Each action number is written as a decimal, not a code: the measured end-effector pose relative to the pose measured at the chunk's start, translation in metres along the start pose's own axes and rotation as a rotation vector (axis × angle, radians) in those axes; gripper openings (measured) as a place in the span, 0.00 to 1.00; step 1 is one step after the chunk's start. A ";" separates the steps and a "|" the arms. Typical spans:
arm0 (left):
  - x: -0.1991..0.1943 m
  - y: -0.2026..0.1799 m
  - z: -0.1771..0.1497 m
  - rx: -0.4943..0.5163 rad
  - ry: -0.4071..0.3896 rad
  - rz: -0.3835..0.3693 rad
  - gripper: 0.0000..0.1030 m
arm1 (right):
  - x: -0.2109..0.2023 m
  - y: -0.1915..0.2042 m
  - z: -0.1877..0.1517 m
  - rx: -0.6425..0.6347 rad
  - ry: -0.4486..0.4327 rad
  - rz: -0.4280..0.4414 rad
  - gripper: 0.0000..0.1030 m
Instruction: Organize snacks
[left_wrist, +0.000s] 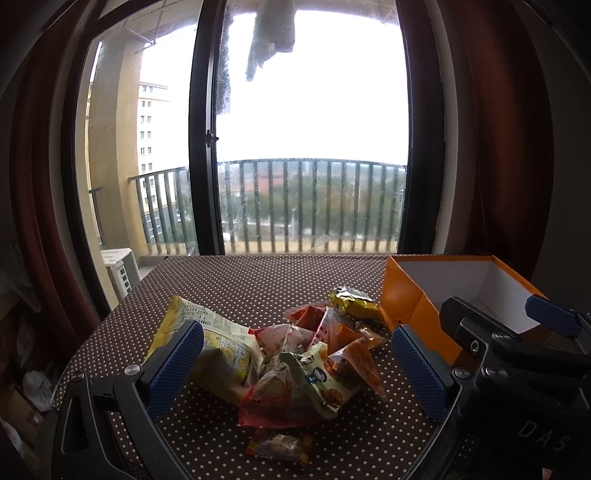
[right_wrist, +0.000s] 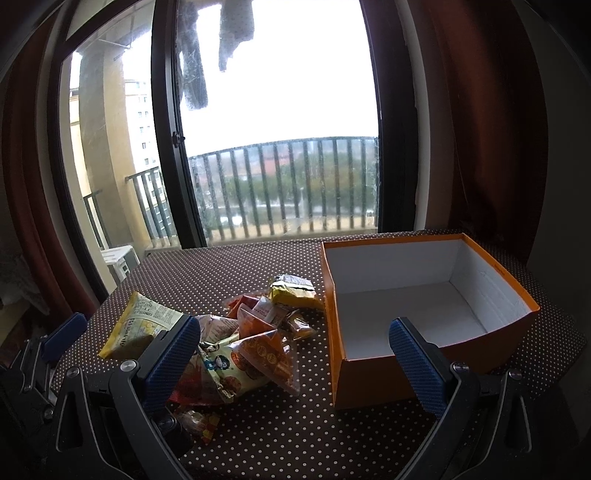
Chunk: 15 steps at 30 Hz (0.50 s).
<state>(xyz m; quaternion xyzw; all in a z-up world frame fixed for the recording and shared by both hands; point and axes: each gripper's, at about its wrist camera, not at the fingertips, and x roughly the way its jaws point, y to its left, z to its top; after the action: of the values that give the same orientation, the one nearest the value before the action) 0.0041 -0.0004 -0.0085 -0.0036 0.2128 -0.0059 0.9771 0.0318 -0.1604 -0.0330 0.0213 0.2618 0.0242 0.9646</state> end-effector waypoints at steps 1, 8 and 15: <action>0.000 0.000 0.000 -0.002 -0.001 0.001 0.98 | 0.000 0.001 0.000 0.000 -0.003 -0.002 1.00; 0.004 0.004 -0.008 -0.007 0.005 0.002 0.98 | 0.006 0.003 -0.004 -0.023 0.014 0.002 1.00; 0.013 0.013 -0.025 -0.019 0.028 0.024 0.98 | 0.012 0.018 -0.018 -0.090 -0.016 -0.039 1.00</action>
<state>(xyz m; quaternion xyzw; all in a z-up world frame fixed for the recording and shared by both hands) 0.0057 0.0127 -0.0373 -0.0100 0.2266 0.0079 0.9739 0.0326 -0.1411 -0.0537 -0.0271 0.2530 0.0168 0.9669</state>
